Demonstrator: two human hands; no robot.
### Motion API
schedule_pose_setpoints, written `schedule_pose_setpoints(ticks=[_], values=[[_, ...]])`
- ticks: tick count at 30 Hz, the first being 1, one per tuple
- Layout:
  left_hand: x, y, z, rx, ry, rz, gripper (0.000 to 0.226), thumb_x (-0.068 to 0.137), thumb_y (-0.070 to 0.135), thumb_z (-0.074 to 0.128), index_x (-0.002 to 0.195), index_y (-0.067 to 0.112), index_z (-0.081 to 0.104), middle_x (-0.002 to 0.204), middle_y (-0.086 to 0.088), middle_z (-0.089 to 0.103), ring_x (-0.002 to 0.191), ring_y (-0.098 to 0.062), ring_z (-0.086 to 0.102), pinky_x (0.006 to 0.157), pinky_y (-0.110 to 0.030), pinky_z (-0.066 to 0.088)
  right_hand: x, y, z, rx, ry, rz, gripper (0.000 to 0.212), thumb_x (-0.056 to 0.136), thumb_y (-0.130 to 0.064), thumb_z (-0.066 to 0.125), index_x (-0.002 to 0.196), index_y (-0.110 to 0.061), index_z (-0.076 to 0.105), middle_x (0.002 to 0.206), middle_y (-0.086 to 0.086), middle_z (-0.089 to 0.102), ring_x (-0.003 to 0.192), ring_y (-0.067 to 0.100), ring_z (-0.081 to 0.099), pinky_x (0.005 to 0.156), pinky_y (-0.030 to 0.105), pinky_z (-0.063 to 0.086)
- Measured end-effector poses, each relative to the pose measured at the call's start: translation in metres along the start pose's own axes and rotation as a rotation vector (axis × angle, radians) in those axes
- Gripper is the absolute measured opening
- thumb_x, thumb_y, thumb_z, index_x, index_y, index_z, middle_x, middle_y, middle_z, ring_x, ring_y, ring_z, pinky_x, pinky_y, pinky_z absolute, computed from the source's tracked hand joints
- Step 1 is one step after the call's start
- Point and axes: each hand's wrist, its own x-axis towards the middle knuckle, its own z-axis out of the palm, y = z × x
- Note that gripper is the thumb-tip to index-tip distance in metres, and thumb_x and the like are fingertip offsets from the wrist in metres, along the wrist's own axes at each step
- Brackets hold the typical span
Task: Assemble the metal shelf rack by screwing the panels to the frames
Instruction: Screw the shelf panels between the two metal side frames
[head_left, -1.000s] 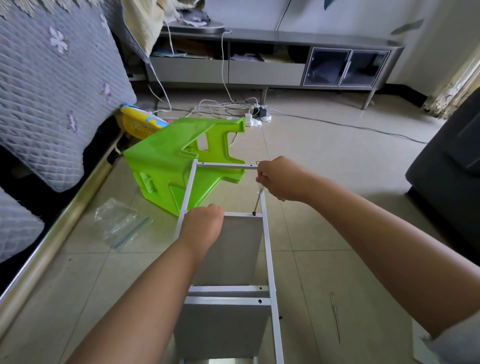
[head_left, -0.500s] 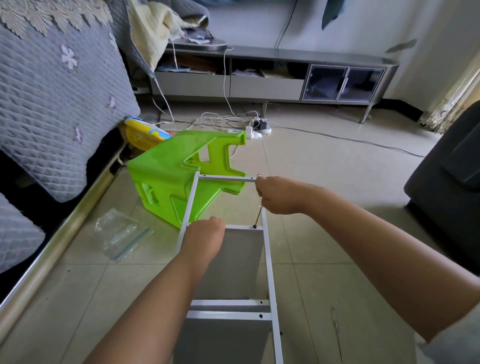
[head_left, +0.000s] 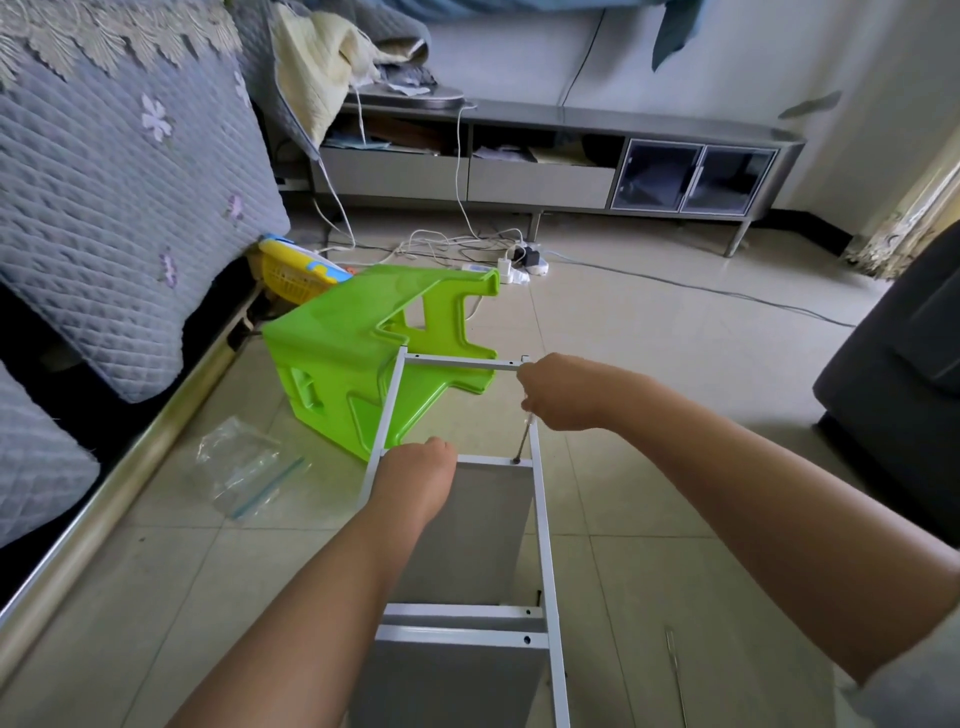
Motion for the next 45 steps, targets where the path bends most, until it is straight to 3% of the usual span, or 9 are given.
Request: schedule_pose_setpoints(ticks=[6,13,21,25,29,34,39,42,45], values=[[-0.001,0.001,0.000,0.000,0.005,0.008,0.031,0.088,-0.007,0.036,0.114,0.005,0.049,0.111,-0.010,0.055,0.098,-0.030,0.062,0.066,-0.033,0.036,0.001,0.002,0.005,-0.228,-0.024,0.121,0.041,0.100,-0.037,0.029,0.119,-0.009,0.054,0.125,0.008,0.053,0.115,0.026,0.052,0.087,0.033,0.043],[0.000,-0.002,0.000,0.007,0.020,0.000,0.031,0.089,-0.005,0.035,0.115,0.005,0.049,0.111,-0.011,0.054,0.100,-0.030,0.061,0.068,-0.032,0.036,-0.008,-0.004,0.000,-0.601,0.065,-0.286,0.029,0.100,-0.023,0.036,0.116,-0.010,0.056,0.119,0.007,0.056,0.109,0.027,0.056,0.081,0.032,0.045],[0.001,0.001,0.005,0.009,0.039,-0.002,0.029,0.090,-0.004,0.035,0.111,0.008,0.051,0.111,-0.008,0.057,0.099,-0.029,0.062,0.068,-0.032,0.038,0.011,0.004,-0.017,0.038,-0.389,0.182,0.037,0.098,-0.012,0.031,0.065,-0.003,0.045,0.060,0.004,0.041,0.048,0.014,0.033,0.043,0.019,0.029],[0.001,0.001,0.007,0.001,0.005,-0.014,0.029,0.089,-0.004,0.036,0.111,0.008,0.050,0.111,-0.008,0.056,0.098,-0.030,0.062,0.067,-0.033,0.037,0.014,-0.011,-0.009,-0.184,-0.257,0.074,0.030,0.097,-0.018,0.035,0.111,-0.004,0.058,0.111,0.009,0.059,0.094,0.024,0.057,0.081,0.030,0.045],[0.001,0.001,-0.002,-0.035,-0.043,-0.028,0.030,0.090,-0.001,0.037,0.115,0.006,0.051,0.113,-0.009,0.055,0.103,-0.030,0.060,0.075,-0.034,0.042,0.011,-0.004,-0.005,-0.271,-0.172,-0.021,0.031,0.097,-0.025,0.040,0.111,-0.004,0.059,0.117,0.008,0.059,0.108,0.026,0.056,0.083,0.034,0.044],[0.008,-0.027,-0.012,-0.531,0.055,-0.320,0.027,0.093,0.010,0.036,0.107,0.001,0.057,0.115,-0.021,0.057,0.109,-0.035,0.053,0.086,-0.038,0.041,0.016,0.001,-0.007,-0.113,-0.215,-0.007,0.031,0.094,-0.022,0.046,0.098,0.000,0.067,0.086,0.005,0.063,0.082,0.023,0.055,0.072,0.027,0.041],[0.009,-0.064,-0.011,-1.097,0.112,-0.535,0.026,0.090,-0.006,0.036,0.095,-0.007,0.062,0.100,-0.028,0.062,0.099,-0.037,0.057,0.076,-0.033,0.043,0.018,0.006,-0.014,-0.023,-0.309,0.082,0.028,0.094,-0.018,0.045,0.092,-0.003,0.069,0.035,-0.004,0.046,0.028,0.006,0.042,0.028,0.009,0.029],[0.014,-0.067,-0.008,-1.292,0.112,-0.538,0.035,0.086,-0.013,0.031,0.069,0.008,0.052,0.067,-0.010,0.050,0.063,-0.022,0.044,0.054,-0.023,0.032,0.020,-0.001,-0.015,0.070,-0.303,0.100,0.026,0.094,-0.012,0.046,0.110,-0.002,0.064,0.047,-0.003,0.050,0.035,0.004,0.046,0.030,0.009,0.033],[0.013,-0.058,-0.011,-1.468,0.097,-0.484,0.036,0.087,-0.021,0.030,0.069,0.008,0.044,0.071,-0.009,0.048,0.055,-0.013,0.048,0.047,-0.011,0.043,0.022,-0.010,-0.016,0.055,-0.342,0.100,0.032,0.097,-0.010,0.038,0.114,0.001,0.062,0.040,-0.008,0.050,0.044,0.005,0.044,0.037,0.010,0.035]])
